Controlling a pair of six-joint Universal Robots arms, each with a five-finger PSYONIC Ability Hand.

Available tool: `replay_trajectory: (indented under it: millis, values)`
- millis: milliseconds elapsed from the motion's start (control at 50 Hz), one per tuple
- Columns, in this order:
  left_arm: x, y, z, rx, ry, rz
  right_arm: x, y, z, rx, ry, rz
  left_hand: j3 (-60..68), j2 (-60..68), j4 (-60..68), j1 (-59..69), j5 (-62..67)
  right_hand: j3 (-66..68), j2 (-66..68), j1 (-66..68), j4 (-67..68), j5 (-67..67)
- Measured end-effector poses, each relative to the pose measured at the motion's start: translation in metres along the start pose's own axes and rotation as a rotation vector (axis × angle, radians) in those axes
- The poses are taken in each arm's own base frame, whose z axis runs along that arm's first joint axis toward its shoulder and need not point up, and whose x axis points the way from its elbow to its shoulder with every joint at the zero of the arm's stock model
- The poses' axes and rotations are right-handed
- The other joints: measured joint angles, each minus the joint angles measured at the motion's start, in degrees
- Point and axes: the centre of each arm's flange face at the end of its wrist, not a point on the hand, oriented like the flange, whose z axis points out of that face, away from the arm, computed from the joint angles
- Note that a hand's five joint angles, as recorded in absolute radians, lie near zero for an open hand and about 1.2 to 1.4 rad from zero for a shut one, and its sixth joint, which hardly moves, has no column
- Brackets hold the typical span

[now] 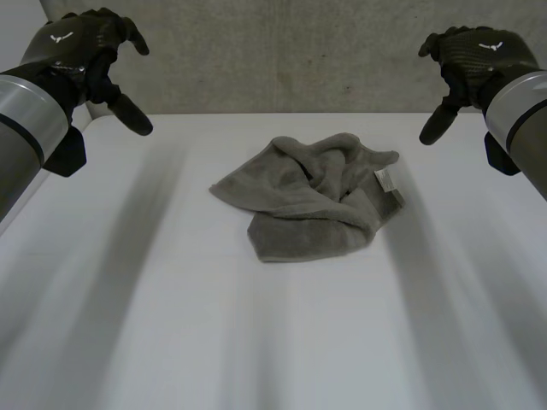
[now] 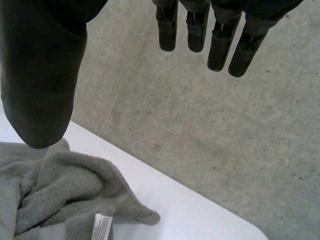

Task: Fold the towel.

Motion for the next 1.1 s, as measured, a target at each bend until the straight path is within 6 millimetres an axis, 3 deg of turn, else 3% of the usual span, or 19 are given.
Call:
replay_trajectory:
  millis: [260, 760, 900, 1000, 1100]
  values:
    - [0.005, 0.000, -0.005, -0.053, 0.012, -0.001, 0.017, -0.020, -0.007, 0.050, 0.049, 0.000, 0.00, 0.00, 0.00, 0.00, 0.00, 0.00, 0.00, 0.00, 0.00, 0.00]
    - [0.009, 0.011, -0.002, -0.071, 0.026, -0.005, 0.015, -0.017, -0.006, 0.049, 0.032, -0.006, 0.00, 0.00, 0.00, 0.00, 0.00, 0.00, 0.00, 0.00, 0.00, 0.00]
    - [0.019, 0.041, 0.011, -0.121, 0.081, -0.009, 0.014, -0.006, 0.003, 0.019, -0.018, -0.012, 0.00, 0.00, 0.00, 0.00, 0.00, 0.00, 0.00, 0.00, 0.00, 0.00]
    - [0.032, 0.074, 0.024, -0.171, 0.174, -0.016, 0.006, 0.024, 0.017, -0.064, -0.108, 0.000, 0.00, 0.00, 0.00, 0.00, 0.00, 0.42, 0.08, 0.23, 0.15, 0.36]
    - [0.049, 0.113, 0.042, -0.203, 0.294, -0.022, -0.008, 0.068, 0.032, -0.185, -0.225, 0.032, 0.01, 0.01, 0.00, 0.01, 0.02, 2.49, 0.26, 0.87, 1.96, 3.01]
